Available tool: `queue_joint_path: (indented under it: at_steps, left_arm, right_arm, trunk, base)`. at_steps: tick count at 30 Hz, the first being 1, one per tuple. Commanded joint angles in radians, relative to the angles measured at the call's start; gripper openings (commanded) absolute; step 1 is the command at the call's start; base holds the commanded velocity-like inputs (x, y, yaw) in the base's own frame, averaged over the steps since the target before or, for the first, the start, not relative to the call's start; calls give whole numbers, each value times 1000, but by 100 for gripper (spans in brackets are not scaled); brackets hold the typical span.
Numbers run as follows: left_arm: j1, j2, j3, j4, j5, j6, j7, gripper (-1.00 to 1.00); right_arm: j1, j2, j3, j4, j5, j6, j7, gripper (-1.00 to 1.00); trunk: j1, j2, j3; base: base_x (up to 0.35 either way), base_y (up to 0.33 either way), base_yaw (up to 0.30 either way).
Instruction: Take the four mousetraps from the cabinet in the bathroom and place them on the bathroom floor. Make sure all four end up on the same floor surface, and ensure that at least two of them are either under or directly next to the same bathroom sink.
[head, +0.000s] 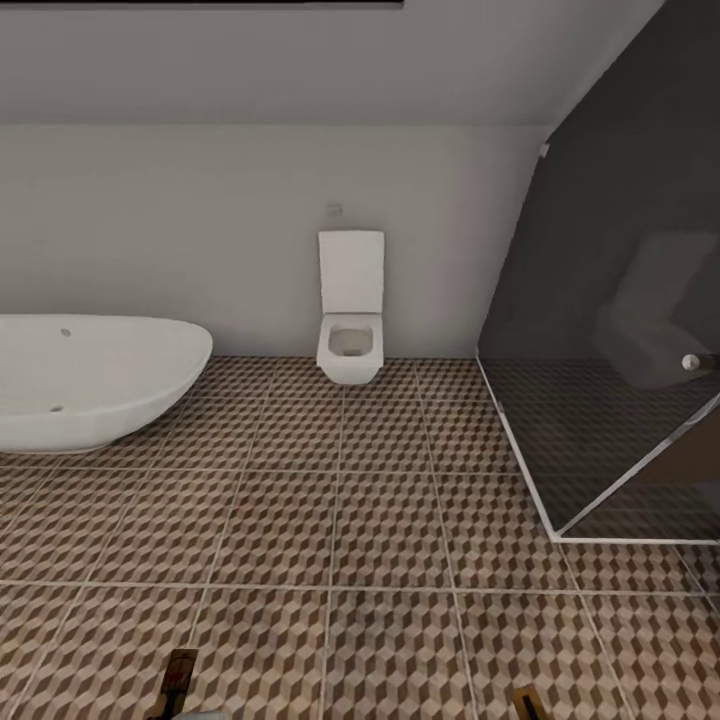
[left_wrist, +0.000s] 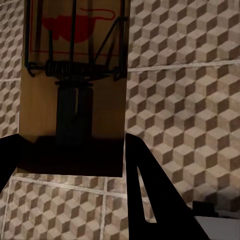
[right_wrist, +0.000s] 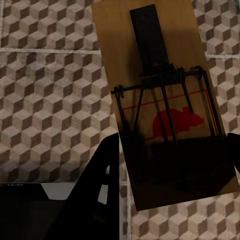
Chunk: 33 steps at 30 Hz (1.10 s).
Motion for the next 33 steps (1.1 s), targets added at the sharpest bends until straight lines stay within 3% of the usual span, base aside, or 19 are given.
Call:
queue_joint_path:
  at_steps: [1,15,33]
  left_arm:
    - [-1,-1,-8,4,-1,-2,9,-100]
    - [-1,-2,-8,4,-1,-2,9,-100]
    - [-1,-2,-8,4,-1,0,7,-100]
  right_arm:
    - [-1,-1,8,0,-10,-4,-3,-100]
    - [-1,-1,8,0,-10,-4,-4,-100]
    - [-1,-1,8,0,-10,-4,-3,-100]
  trunk:
    - [1,-2,0]
    - [1,-2,20]
    - [1,-2,30]
  base:
    - [0,0,88]
    - [0,0,83]
    - [0,0,6]
